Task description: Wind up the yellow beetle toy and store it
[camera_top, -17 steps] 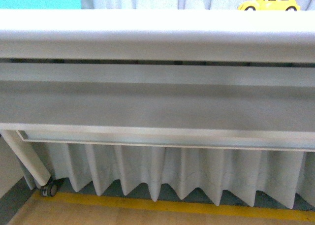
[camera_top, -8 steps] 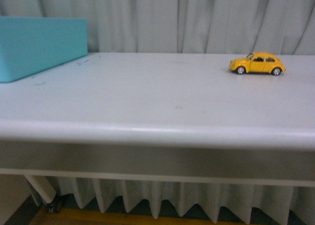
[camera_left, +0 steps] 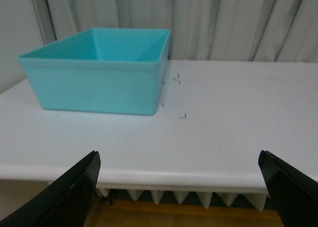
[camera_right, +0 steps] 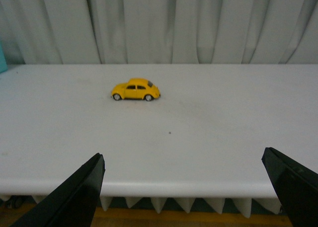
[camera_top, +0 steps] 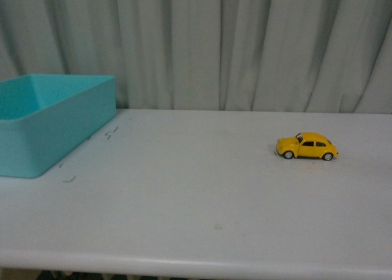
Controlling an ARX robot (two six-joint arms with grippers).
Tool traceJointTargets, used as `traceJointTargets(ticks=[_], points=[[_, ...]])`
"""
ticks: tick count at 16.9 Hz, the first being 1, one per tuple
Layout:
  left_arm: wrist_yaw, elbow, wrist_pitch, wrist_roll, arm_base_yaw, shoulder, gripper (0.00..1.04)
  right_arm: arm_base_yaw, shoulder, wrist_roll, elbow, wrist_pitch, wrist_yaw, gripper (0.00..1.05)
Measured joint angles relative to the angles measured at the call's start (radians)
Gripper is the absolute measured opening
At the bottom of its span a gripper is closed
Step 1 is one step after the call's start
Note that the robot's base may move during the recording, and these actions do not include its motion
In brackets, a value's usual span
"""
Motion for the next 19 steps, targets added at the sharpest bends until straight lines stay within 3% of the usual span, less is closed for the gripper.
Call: traceJointTargets(ticks=[19], points=[[0.0,0.0,0.0,0.0,0.0,0.0,0.98,0.0,0.0,0.003,0.0,0.0,0.0,0.98]])
